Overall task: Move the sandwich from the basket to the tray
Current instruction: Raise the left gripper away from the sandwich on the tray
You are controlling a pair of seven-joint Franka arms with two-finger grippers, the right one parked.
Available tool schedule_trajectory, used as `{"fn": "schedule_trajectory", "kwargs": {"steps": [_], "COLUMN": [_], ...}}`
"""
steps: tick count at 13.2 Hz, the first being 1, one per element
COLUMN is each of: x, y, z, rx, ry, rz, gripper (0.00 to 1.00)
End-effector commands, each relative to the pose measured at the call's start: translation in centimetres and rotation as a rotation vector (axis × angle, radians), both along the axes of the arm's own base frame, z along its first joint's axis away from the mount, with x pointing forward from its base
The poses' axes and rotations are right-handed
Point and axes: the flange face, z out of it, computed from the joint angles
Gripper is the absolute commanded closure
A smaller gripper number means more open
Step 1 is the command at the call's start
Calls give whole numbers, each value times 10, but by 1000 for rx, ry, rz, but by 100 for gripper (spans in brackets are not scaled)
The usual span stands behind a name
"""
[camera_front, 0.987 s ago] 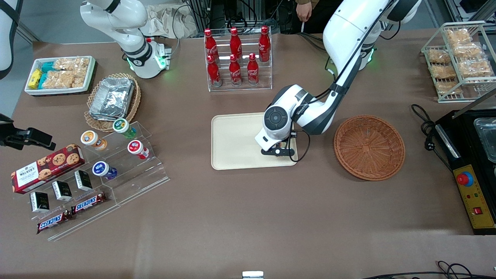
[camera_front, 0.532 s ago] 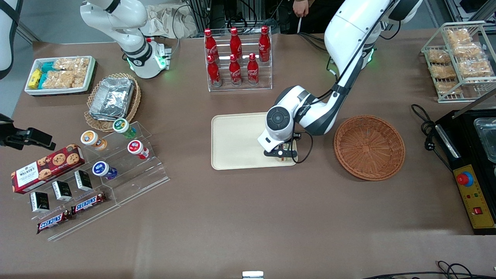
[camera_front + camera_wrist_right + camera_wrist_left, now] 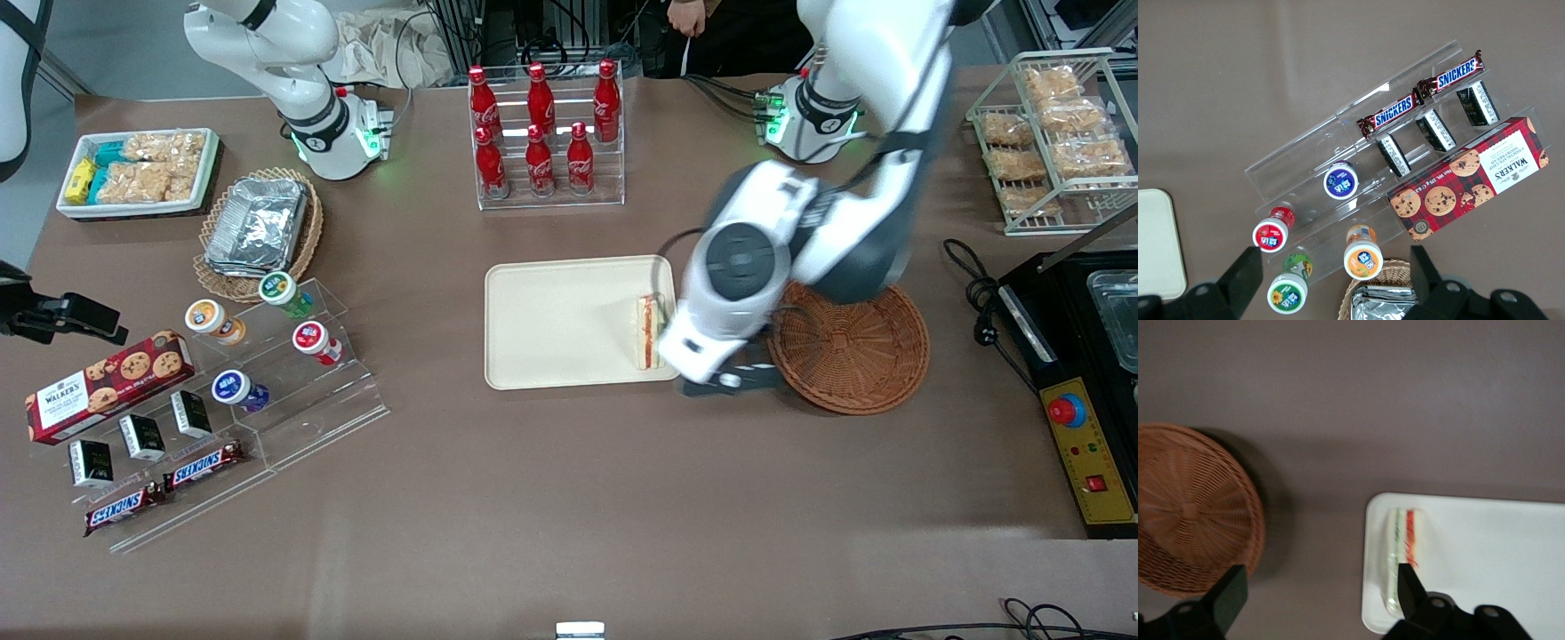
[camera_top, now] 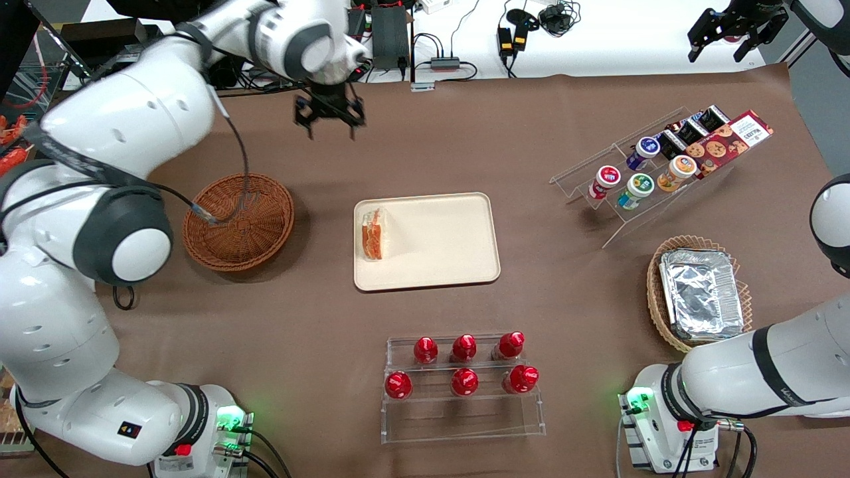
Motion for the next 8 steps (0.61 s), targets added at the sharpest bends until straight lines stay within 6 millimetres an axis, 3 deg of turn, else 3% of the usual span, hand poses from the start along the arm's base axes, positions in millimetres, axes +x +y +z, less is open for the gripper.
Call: {"fn": "schedule_trajectory", "kwargs": {"steps": [1, 5, 6, 8], "x": [13, 22, 22, 21], "y": [60, 175, 195, 209], "z": [37, 101, 108, 156], "rx": [16, -12, -21, -70], "ry": [-17, -37, -14, -35], "rz": [-27, -59, -53, -87], "gripper": [0, 0, 0, 0]}}
